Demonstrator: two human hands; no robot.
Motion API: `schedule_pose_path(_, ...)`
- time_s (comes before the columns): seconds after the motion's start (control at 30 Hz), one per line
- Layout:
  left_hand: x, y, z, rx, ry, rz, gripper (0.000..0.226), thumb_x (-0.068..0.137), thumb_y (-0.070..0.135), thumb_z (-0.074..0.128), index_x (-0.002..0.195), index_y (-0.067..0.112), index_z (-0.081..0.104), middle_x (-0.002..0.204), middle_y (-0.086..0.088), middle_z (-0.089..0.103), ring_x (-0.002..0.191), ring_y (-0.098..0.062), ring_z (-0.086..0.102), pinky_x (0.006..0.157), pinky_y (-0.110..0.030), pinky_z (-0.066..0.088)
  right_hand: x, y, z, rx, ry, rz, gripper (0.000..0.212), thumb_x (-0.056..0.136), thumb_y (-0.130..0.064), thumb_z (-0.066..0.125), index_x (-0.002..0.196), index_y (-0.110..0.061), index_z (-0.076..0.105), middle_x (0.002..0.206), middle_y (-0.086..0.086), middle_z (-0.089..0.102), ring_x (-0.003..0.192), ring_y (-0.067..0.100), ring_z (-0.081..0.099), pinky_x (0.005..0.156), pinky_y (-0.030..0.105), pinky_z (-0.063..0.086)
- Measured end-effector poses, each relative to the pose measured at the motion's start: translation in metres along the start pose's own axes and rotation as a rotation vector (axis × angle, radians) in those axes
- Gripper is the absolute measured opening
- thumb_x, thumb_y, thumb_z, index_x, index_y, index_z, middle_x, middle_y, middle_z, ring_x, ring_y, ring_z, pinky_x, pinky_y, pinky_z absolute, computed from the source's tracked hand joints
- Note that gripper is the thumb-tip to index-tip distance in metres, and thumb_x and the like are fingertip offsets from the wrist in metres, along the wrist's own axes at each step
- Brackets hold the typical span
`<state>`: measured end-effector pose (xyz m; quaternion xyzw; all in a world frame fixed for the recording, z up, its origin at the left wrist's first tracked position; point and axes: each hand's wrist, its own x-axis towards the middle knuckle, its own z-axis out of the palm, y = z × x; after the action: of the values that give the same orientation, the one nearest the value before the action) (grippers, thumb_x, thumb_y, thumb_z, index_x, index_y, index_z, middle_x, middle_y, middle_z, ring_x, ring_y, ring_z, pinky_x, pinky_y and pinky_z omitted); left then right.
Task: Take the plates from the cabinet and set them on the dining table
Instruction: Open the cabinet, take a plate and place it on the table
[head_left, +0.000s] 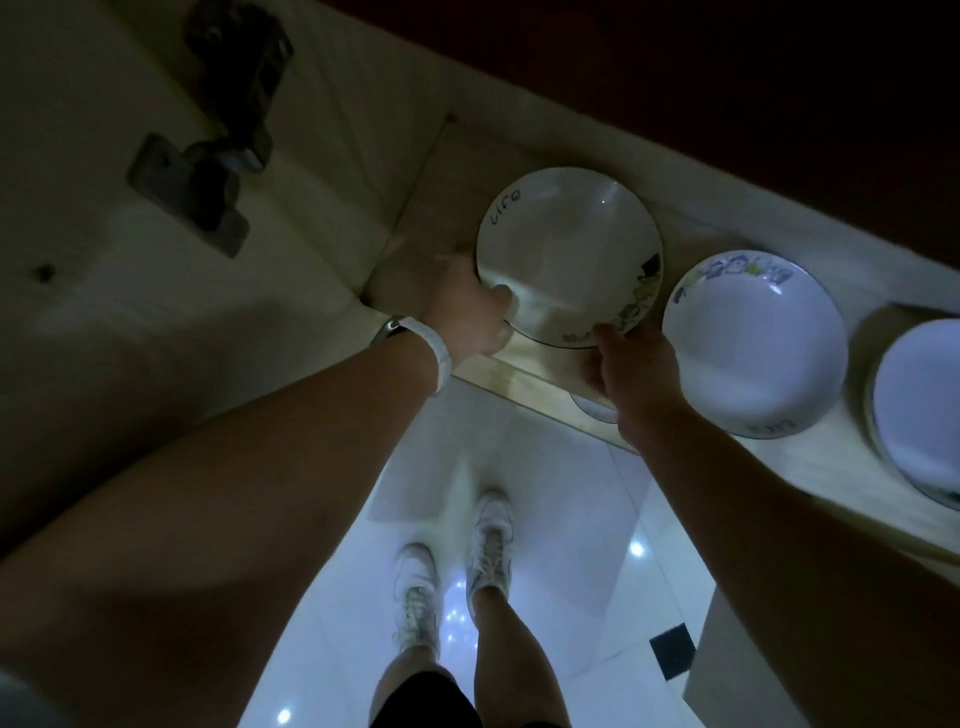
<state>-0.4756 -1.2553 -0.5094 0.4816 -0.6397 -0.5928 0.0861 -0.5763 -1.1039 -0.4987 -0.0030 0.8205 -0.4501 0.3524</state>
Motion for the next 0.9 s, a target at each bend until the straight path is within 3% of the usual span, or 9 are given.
schedule_pose_path(0.13,0.01,0.005,0.0,0.067,0.042,0.015,0.049,0.083,-0.001,0.054,0.13,0.011,0.047,0.113,-0.005,0.064,0.098,-0.022,0.062,0.065,-0.014,0.048,0.009,-0.002,0.007,0.281,-0.028,0.096,0.05,0.083,-0.005,0.057,0.13,-0.02,0.051,0.114,0.011,0.065,0.094,0.027,0.068,0.059,0.029,0.058)
schedule_pose_path(0.27,0.012,0.009,0.001,0.14,0.066,0.006,0.047,0.084,-0.002,0.048,0.128,0.014,0.046,0.108,-0.008,0.063,0.094,-0.028,0.061,0.07,-0.029,0.048,0.01,-0.002,0.012,0.377,-0.013,0.125,0.059,0.083,0.008,0.052,0.133,-0.022,0.049,0.116,0.012,0.065,0.09,0.028,0.071,0.06,0.032,0.06)
schedule_pose_path(0.37,0.009,0.008,0.0,0.111,0.056,0.01,0.045,0.083,-0.005,0.048,0.125,0.01,0.051,0.111,-0.008,0.064,0.098,-0.024,0.061,0.074,-0.023,0.049,0.01,-0.001,0.011,0.412,-0.03,0.11,0.069,0.08,0.013,0.048,0.136,-0.027,0.047,0.11,0.01,0.066,0.089,0.028,0.07,0.065,0.037,0.062)
schedule_pose_path(0.43,0.002,0.006,-0.001,0.035,0.036,0.012,0.045,0.081,-0.01,0.048,0.123,0.006,0.054,0.113,-0.008,0.064,0.097,-0.019,0.061,0.066,-0.009,0.049,0.007,0.0,0.01,0.429,-0.038,0.104,0.067,0.078,0.015,0.046,0.13,-0.026,0.05,0.107,0.008,0.067,0.092,0.027,0.069,0.069,0.039,0.062)
schedule_pose_path(0.5,-0.008,0.005,-0.003,-0.072,0.021,-0.031,0.046,0.081,-0.013,0.048,0.123,0.005,0.052,0.113,-0.008,0.062,0.09,-0.015,0.06,0.055,-0.006,0.048,0.003,0.0,0.009,0.454,-0.052,0.091,0.066,0.077,0.017,0.043,0.125,-0.027,0.053,0.108,0.006,0.068,0.094,0.026,0.07,0.07,0.038,0.061)
schedule_pose_path(0.57,-0.019,0.0,-0.006,-0.076,0.037,-0.034,0.043,0.081,-0.009,0.053,0.119,0.01,0.049,0.108,-0.003,0.061,0.092,-0.013,0.061,0.056,-0.01,0.049,-0.002,0.002,0.006,0.471,-0.08,0.071,0.07,0.074,0.019,0.04,0.128,-0.022,0.055,0.112,0.009,0.068,0.098,0.029,0.07,0.073,0.042,0.06)
schedule_pose_path(0.7,-0.047,-0.004,-0.011,-0.086,0.074,-0.008,0.047,0.08,-0.004,0.057,0.117,0.024,0.045,0.097,0.015,0.058,0.097,-0.014,0.061,0.08,-0.027,0.052,-0.021,0.009,-0.007,0.494,-0.163,0.048,0.071,0.07,0.018,0.038,0.13,-0.015,0.056,0.119,0.018,0.065,0.104,0.034,0.068,0.078,0.047,0.059)
schedule_pose_path(0.83,-0.076,-0.002,-0.019,-0.11,0.015,-0.036,0.046,0.081,-0.002,0.06,0.114,0.027,0.046,0.095,0.01,0.064,0.095,-0.018,0.064,0.086,-0.045,0.057,-0.053,0.008,-0.023,0.483,-0.155,0.04,0.043,0.074,0.016,0.04,0.109,-0.005,0.054,0.098,0.014,0.064,0.085,0.031,0.065,0.061,0.034,0.057)
schedule_pose_path(0.9,-0.089,0.001,-0.027,-0.132,-0.016,-0.05,0.044,0.083,-0.002,0.058,0.116,0.025,0.048,0.099,0.004,0.066,0.095,-0.022,0.066,0.081,-0.051,0.058,-0.071,0.009,-0.032,0.465,-0.122,0.05,0.043,0.079,0.015,0.042,0.113,-0.007,0.057,0.108,0.013,0.066,0.096,0.032,0.067,0.067,0.038,0.06)
